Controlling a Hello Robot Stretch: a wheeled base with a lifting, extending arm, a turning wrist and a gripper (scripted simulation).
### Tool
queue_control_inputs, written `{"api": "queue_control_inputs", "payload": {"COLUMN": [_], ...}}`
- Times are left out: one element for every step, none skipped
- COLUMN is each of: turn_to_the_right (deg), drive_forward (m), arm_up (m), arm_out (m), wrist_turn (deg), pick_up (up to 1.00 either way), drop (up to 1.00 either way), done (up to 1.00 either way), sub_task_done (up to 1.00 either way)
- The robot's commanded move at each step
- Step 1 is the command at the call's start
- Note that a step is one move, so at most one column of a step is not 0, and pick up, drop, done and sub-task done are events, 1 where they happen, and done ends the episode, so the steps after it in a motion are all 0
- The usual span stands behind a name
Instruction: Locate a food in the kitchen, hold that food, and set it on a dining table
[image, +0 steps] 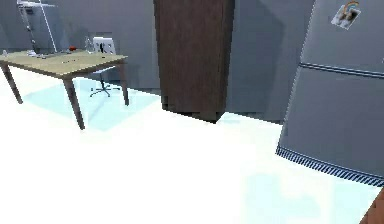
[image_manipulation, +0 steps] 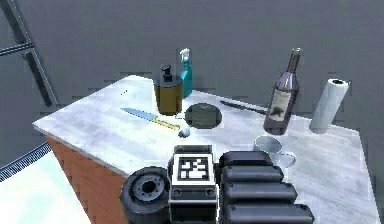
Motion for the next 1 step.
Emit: {"api": "queue_control_inputs", "payload": {"turn_to_the_right": [-45.0], "drive_forward": [0.00], "arm_up": [0.00], "arm_out": [0.00], "wrist_turn": [0.0], "pick_up": [0.00], "drop": [0.00], "done": [0.00], "sub_task_done": [0.00]}}
